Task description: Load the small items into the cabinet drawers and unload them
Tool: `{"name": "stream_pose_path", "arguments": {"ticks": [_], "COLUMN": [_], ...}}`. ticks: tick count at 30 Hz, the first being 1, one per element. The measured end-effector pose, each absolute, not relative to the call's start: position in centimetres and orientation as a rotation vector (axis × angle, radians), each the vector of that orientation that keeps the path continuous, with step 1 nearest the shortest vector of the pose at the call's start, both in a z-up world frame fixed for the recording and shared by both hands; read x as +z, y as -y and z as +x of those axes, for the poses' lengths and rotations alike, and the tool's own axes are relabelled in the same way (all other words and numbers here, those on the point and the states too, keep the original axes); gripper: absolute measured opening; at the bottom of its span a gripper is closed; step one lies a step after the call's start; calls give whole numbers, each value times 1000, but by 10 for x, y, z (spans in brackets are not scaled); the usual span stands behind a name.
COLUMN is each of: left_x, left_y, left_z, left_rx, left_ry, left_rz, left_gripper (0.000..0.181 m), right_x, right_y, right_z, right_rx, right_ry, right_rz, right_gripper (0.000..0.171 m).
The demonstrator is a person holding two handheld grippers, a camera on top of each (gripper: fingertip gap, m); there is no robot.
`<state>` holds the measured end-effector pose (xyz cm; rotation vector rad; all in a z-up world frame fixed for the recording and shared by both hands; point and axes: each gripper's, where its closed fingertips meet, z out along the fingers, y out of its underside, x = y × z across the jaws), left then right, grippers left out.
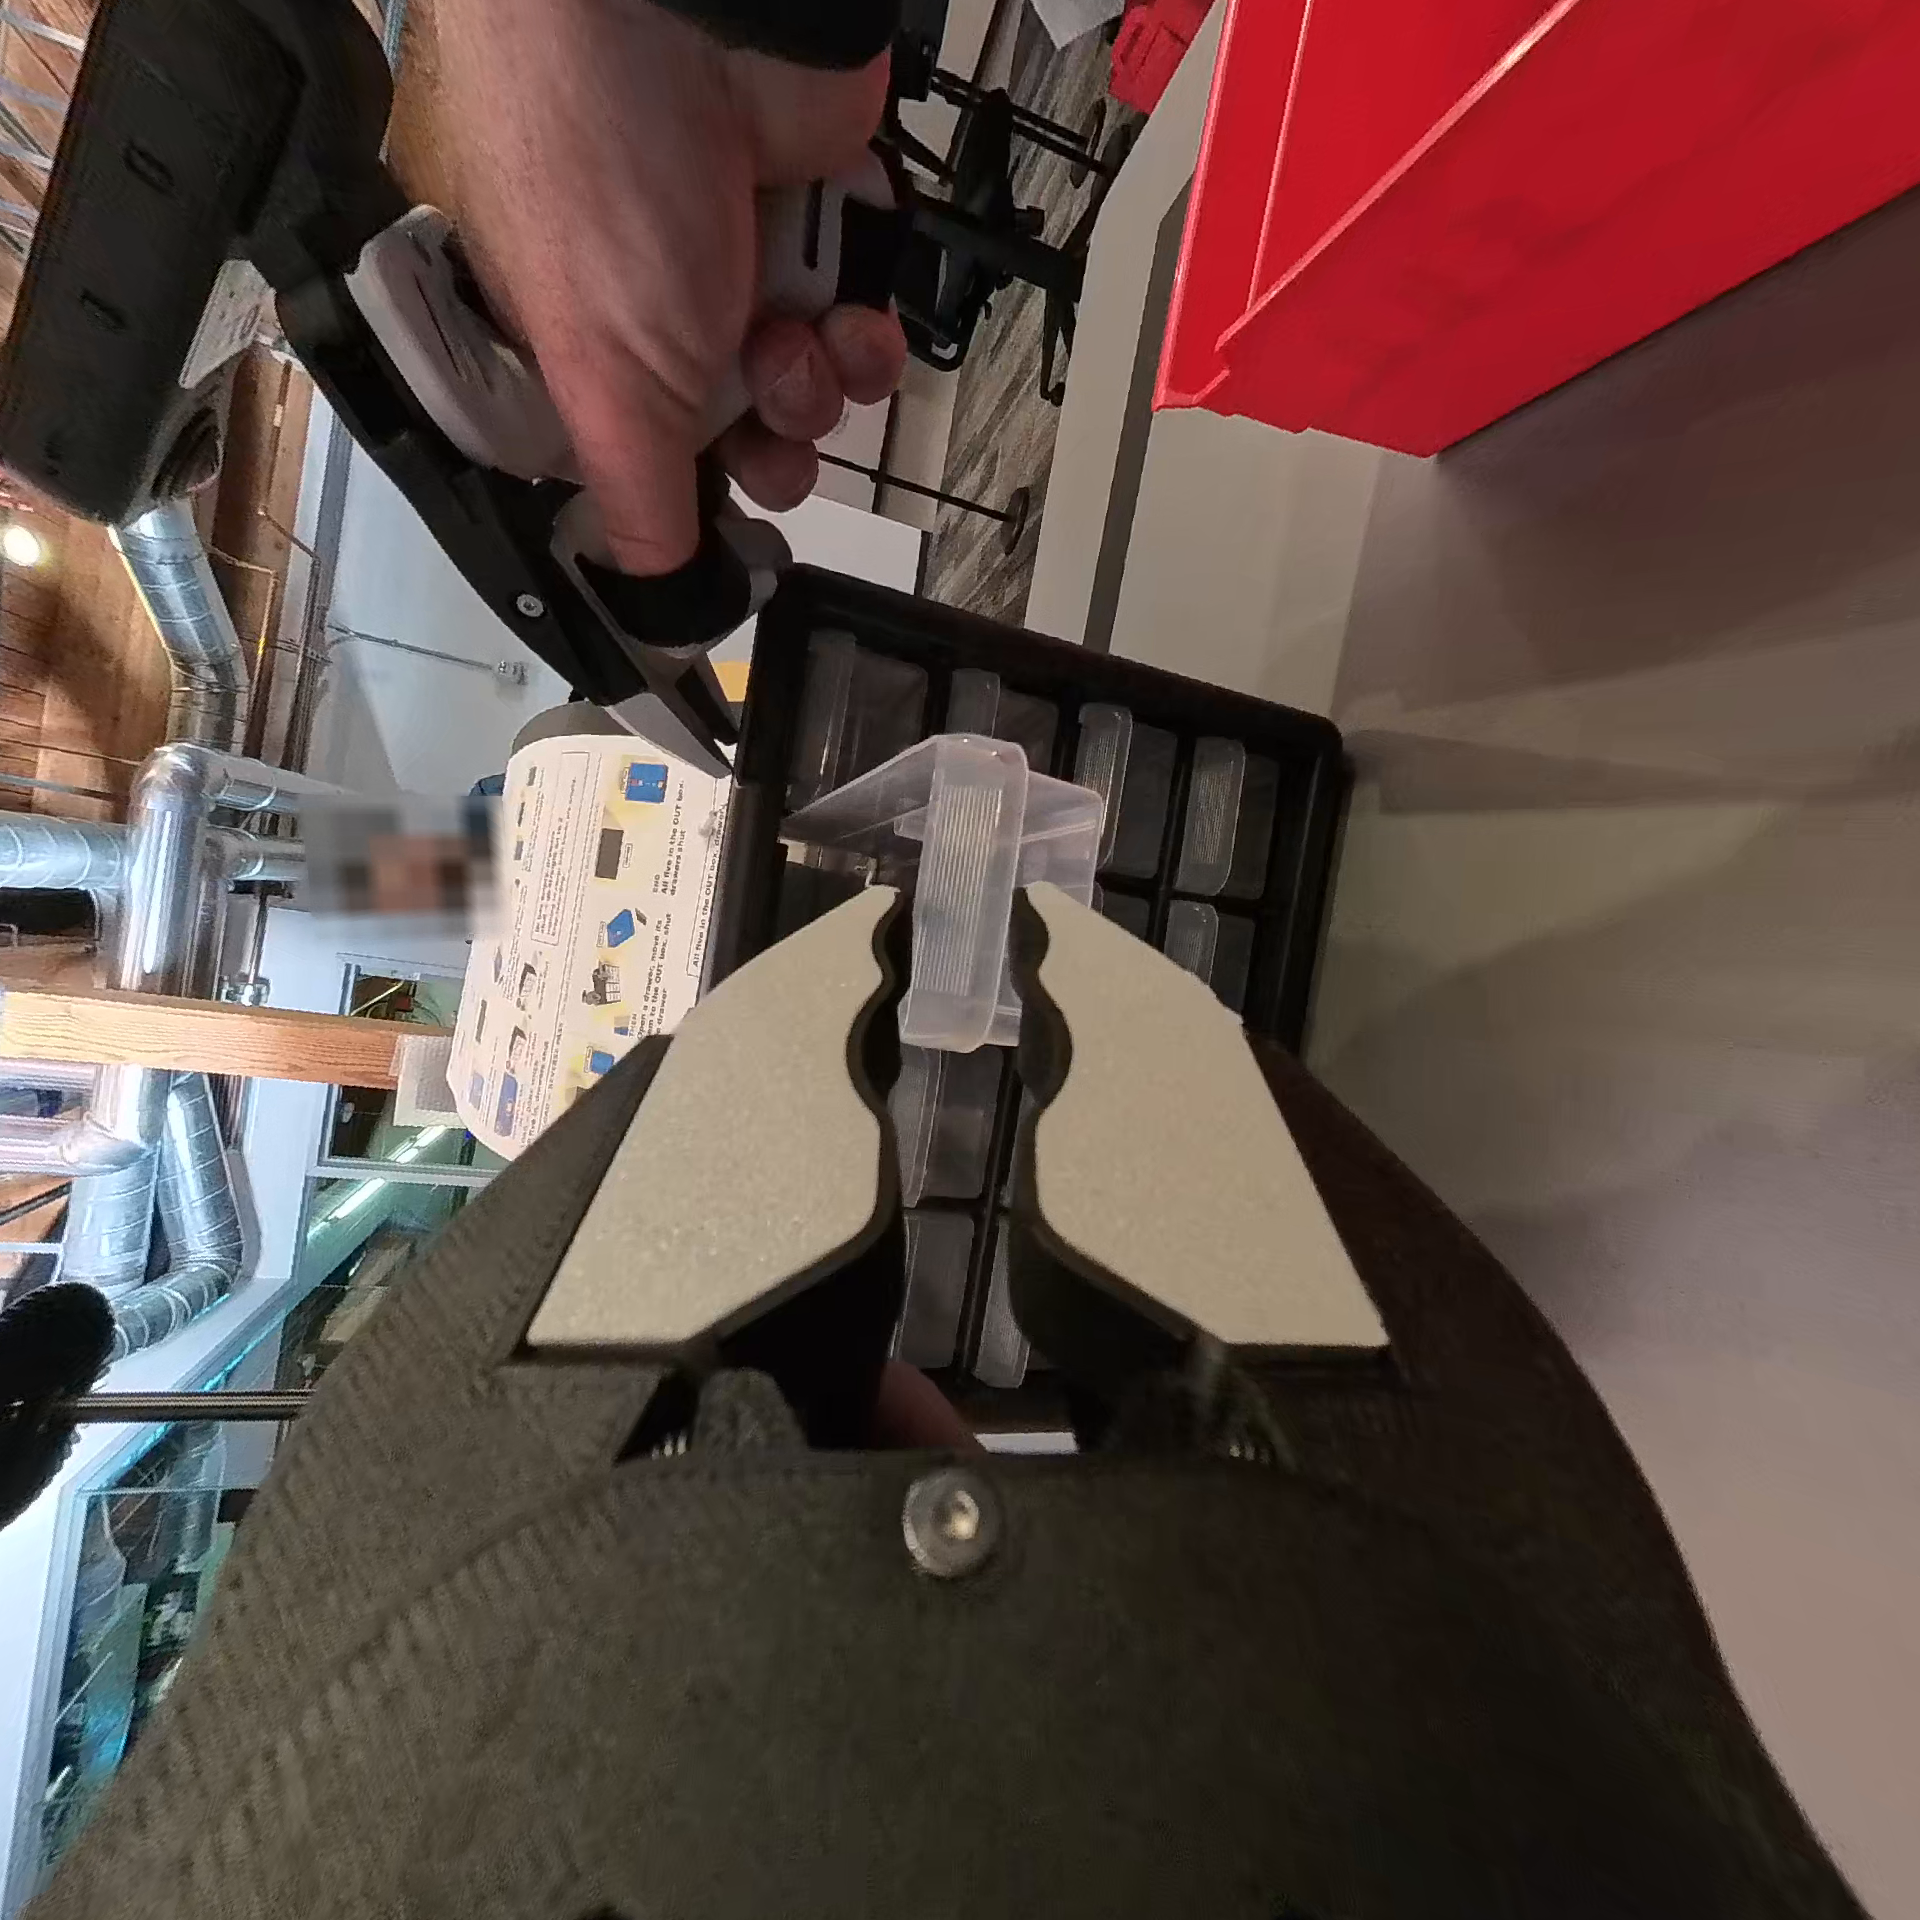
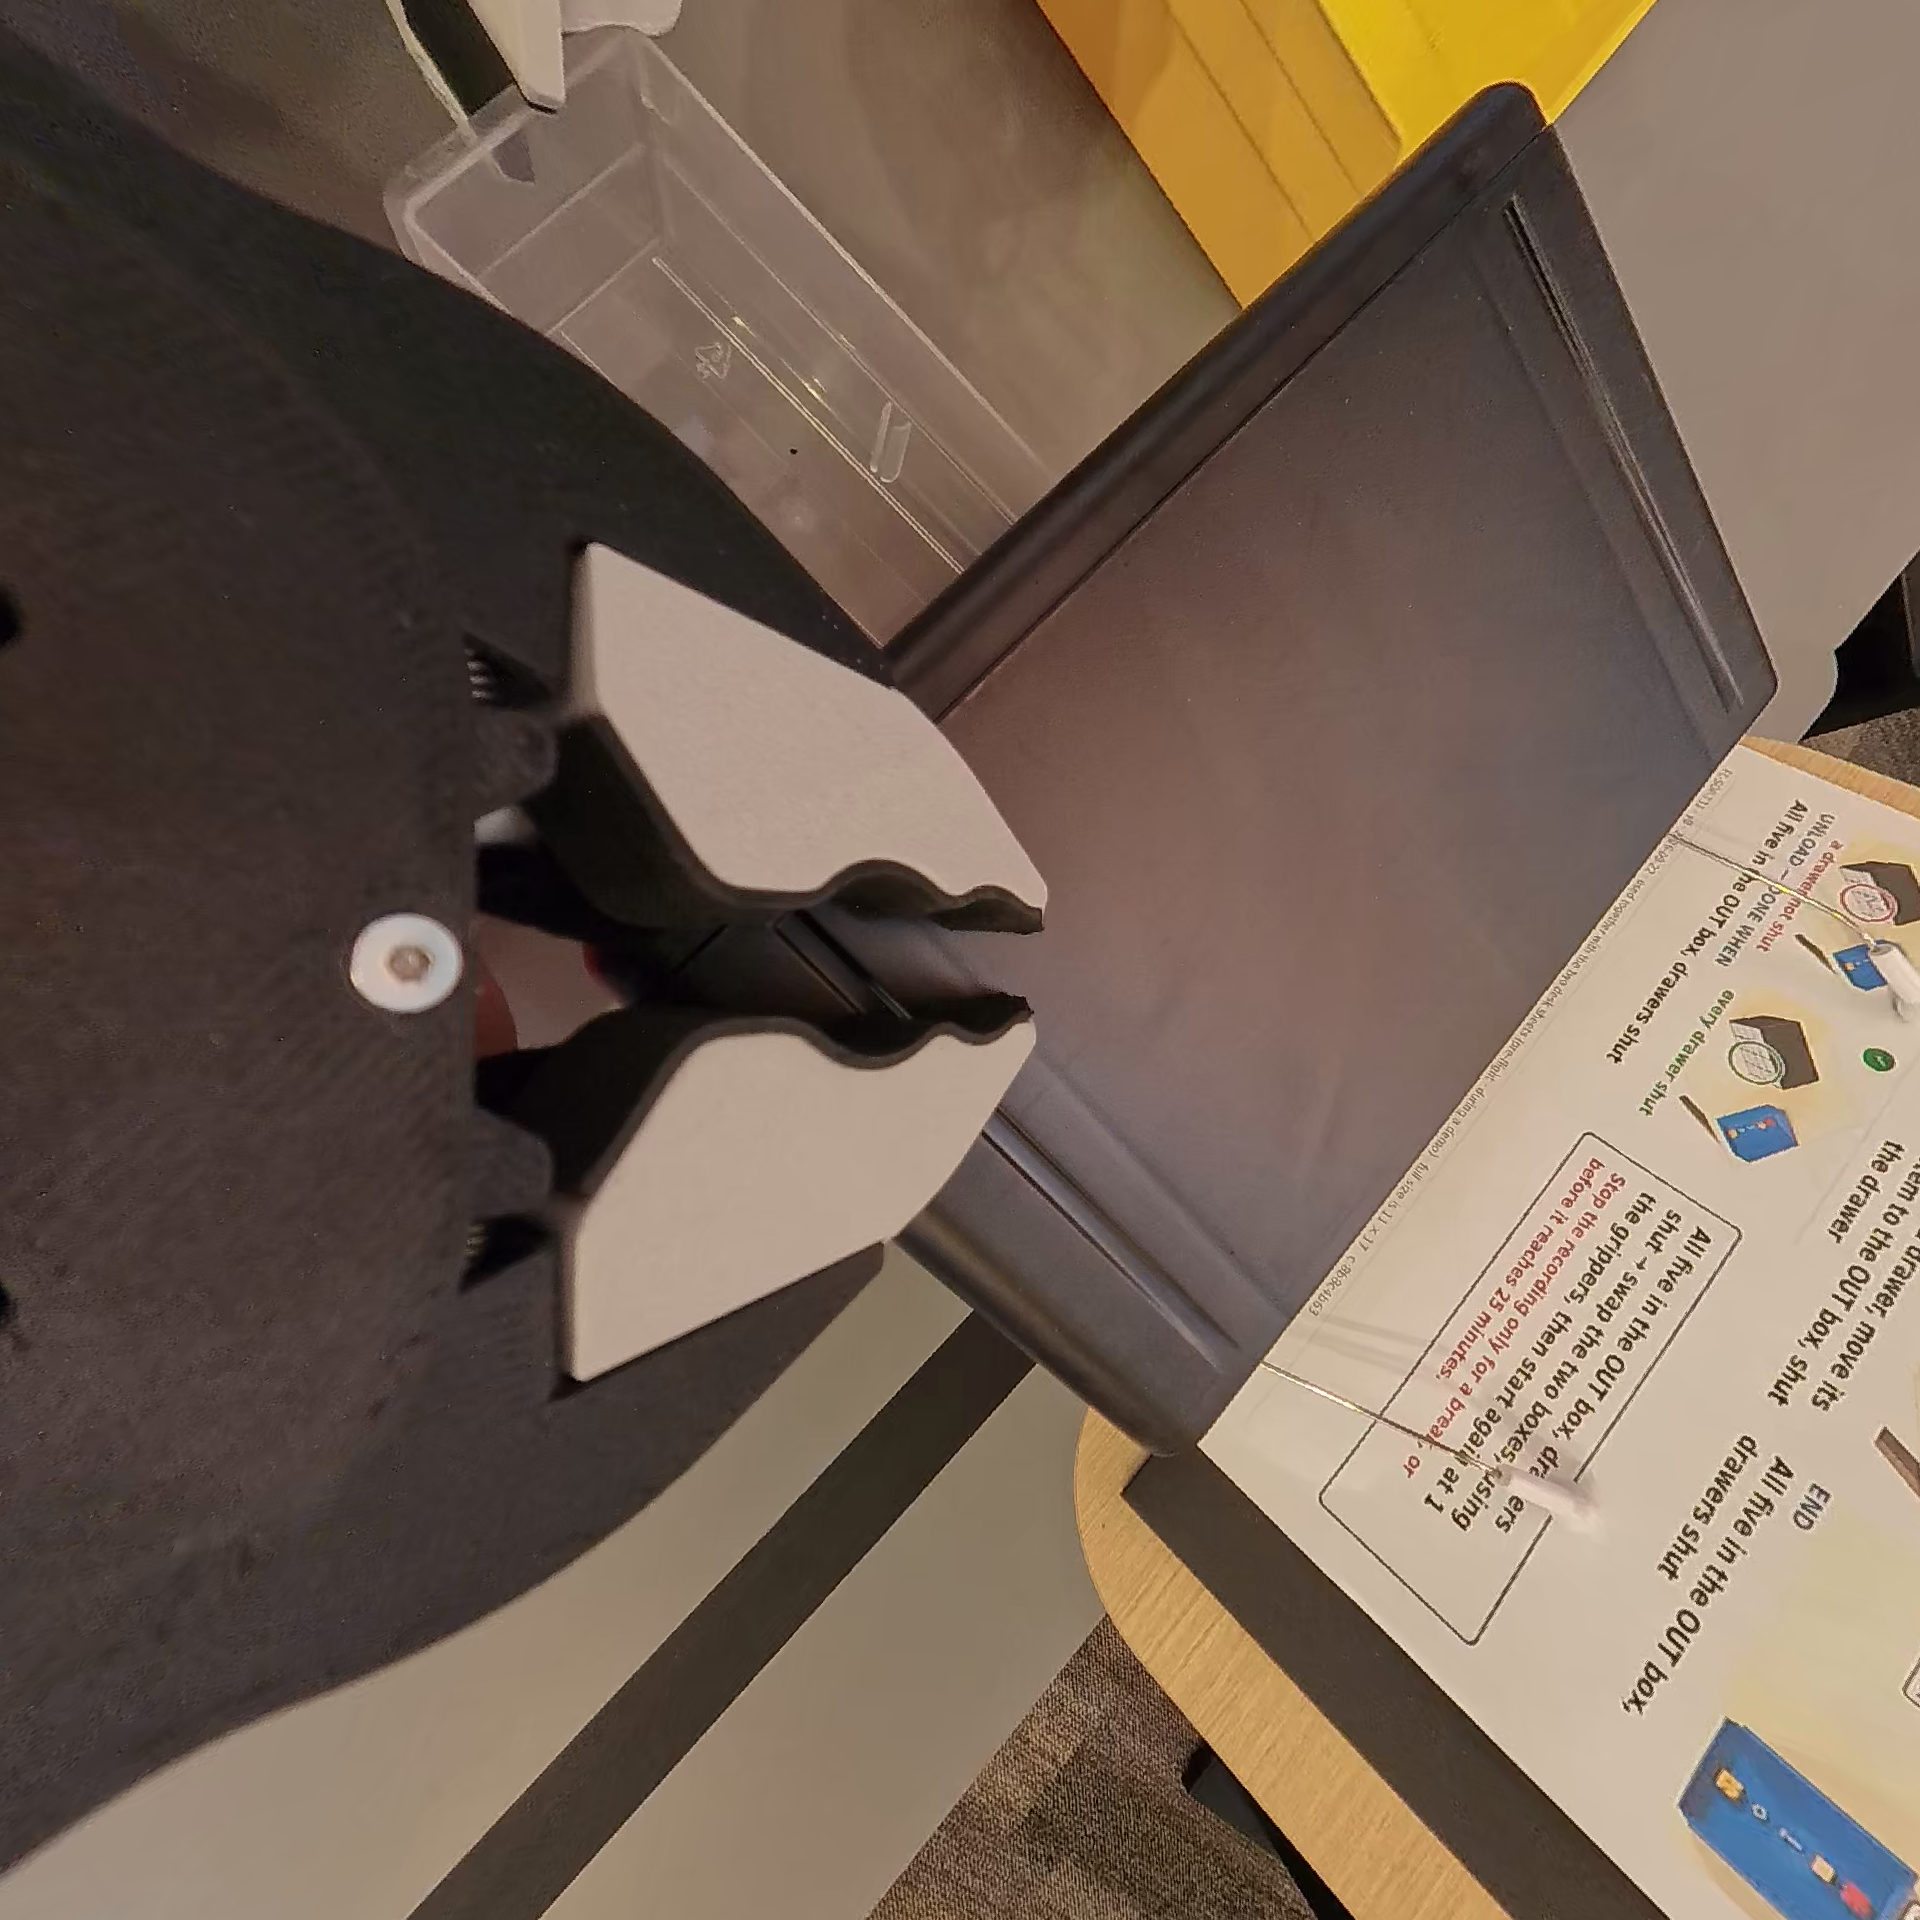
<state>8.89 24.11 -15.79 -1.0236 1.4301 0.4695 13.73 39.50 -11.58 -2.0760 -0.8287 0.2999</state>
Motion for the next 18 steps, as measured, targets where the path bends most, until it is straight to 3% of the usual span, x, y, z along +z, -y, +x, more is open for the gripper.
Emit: {"name": "stream_pose_path", "arguments": {"ticks": [18], "left_x": [-160], "left_y": [-241], "left_z": [89], "left_rx": [440], "left_ry": [-1414], "left_rz": [-1030], "left_gripper": [24], "right_x": [-116], "right_y": [-395], "right_z": [137], "right_rx": [300], "right_ry": [828], "right_rz": [-2076], "right_gripper": [13]}}
